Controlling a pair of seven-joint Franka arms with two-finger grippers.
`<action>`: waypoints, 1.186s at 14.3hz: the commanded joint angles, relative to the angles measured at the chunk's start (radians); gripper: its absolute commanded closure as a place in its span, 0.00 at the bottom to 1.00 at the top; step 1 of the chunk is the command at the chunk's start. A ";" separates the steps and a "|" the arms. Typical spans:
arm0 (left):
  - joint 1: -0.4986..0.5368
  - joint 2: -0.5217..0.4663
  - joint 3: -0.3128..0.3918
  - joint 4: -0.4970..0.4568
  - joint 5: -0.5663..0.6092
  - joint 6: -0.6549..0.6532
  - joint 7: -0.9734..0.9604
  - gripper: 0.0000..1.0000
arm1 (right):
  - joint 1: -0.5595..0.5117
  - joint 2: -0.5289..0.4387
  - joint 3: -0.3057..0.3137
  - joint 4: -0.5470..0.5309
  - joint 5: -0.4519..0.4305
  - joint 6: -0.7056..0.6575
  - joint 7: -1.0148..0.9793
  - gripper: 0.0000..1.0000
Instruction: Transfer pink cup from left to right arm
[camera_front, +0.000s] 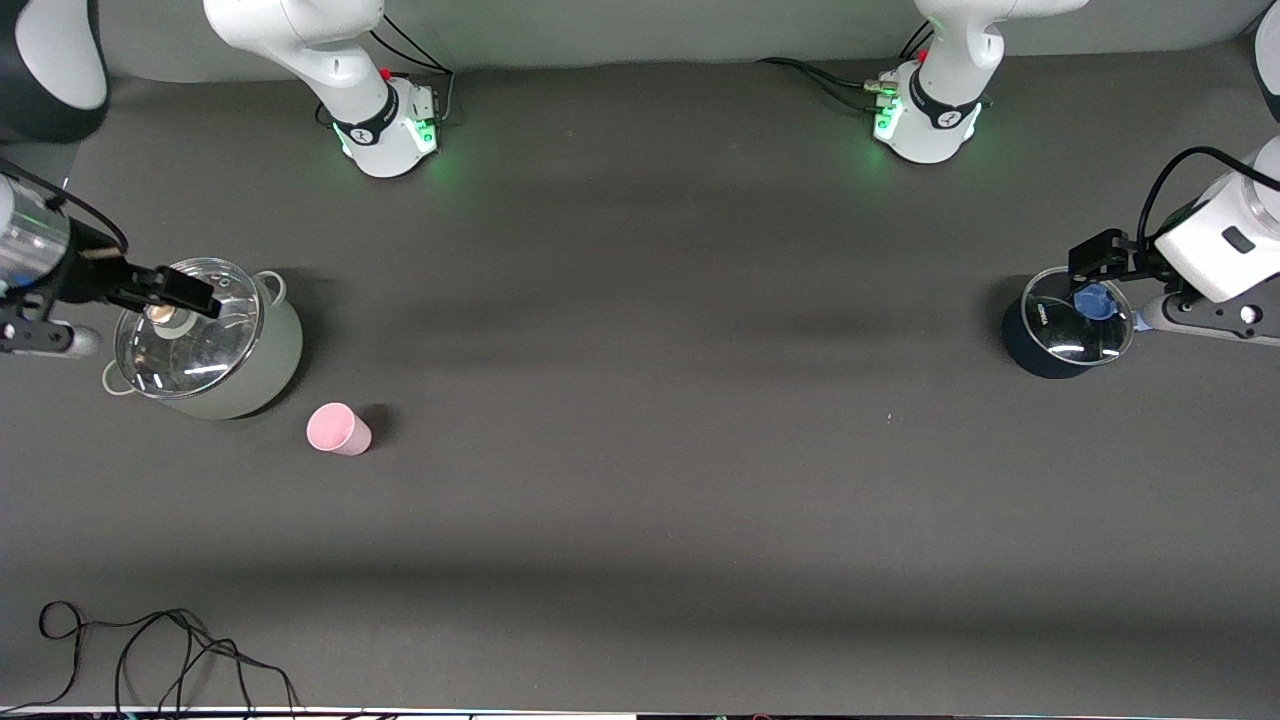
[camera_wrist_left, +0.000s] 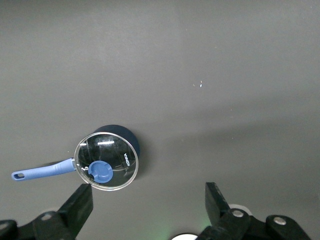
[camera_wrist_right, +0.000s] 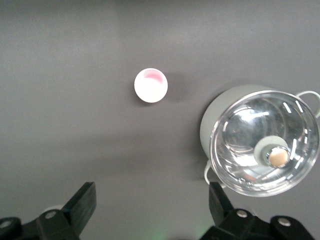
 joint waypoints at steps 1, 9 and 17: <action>-0.023 -0.015 0.030 -0.007 -0.026 0.015 -0.053 0.00 | 0.006 -0.018 -0.005 0.032 -0.027 -0.054 0.003 0.00; 0.037 -0.009 -0.012 -0.010 -0.029 0.053 -0.057 0.00 | 0.008 -0.010 0.004 0.032 -0.028 -0.057 0.002 0.00; 0.035 -0.013 -0.012 -0.009 -0.027 0.032 -0.037 0.00 | -0.167 -0.016 0.187 0.035 -0.022 -0.042 -0.017 0.00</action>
